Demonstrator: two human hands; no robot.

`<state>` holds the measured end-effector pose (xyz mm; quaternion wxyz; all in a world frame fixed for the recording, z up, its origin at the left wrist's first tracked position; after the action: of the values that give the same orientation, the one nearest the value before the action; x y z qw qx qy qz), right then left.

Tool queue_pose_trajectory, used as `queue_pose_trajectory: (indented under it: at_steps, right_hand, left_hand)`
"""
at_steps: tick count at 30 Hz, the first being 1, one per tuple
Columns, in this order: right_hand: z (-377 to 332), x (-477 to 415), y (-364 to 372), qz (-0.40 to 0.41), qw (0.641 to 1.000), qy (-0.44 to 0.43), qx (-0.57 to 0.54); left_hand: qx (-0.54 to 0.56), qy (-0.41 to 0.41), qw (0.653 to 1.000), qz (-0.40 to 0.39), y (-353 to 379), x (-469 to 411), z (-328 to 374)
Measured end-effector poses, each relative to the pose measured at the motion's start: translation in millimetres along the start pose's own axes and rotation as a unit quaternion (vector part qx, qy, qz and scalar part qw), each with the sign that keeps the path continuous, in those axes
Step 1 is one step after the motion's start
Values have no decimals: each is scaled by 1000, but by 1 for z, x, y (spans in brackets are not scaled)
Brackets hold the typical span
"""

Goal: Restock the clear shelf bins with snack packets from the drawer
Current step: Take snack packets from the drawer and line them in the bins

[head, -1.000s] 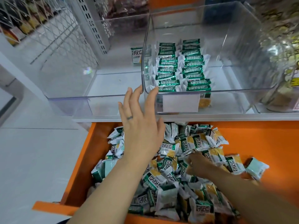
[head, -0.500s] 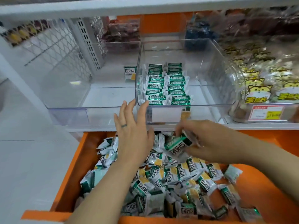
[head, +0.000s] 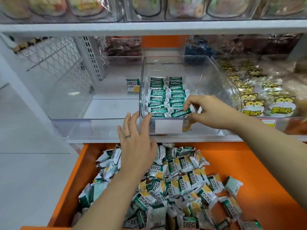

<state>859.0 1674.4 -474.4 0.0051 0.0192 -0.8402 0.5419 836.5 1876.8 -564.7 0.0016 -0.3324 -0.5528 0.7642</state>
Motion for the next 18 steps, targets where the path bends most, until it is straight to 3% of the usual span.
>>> queue_pose_trajectory:
  at_steps: [3,9,14,18]
  right_hand:
    - [2,-6,5,-17,999,20,-26]
    - [4,-2,16,-14,998,3,57]
    - [-5,11,24,63,981,-80,165]
    - [-1,16,28,58,981,-73,169]
  left_hand:
    - [-1,1,1000,3,0,0,0]
    - [-2,-1,1000,3,2,-1,0]
    - [2,-5,1000,0,2,-1,0]
    - [3,-3,1000,3,1,0,0]
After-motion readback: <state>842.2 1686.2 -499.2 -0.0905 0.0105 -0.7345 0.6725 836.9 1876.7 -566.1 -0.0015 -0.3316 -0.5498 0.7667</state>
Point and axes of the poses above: each hand's wrist, its own x-axis away from the middle knuckle, its own y-axis out of the palm, z = x × y, the point moved 3 cm from there along -x, towards the middle knuckle, and after that the axes turned 13 degrees about y, right-handed, at the moved point
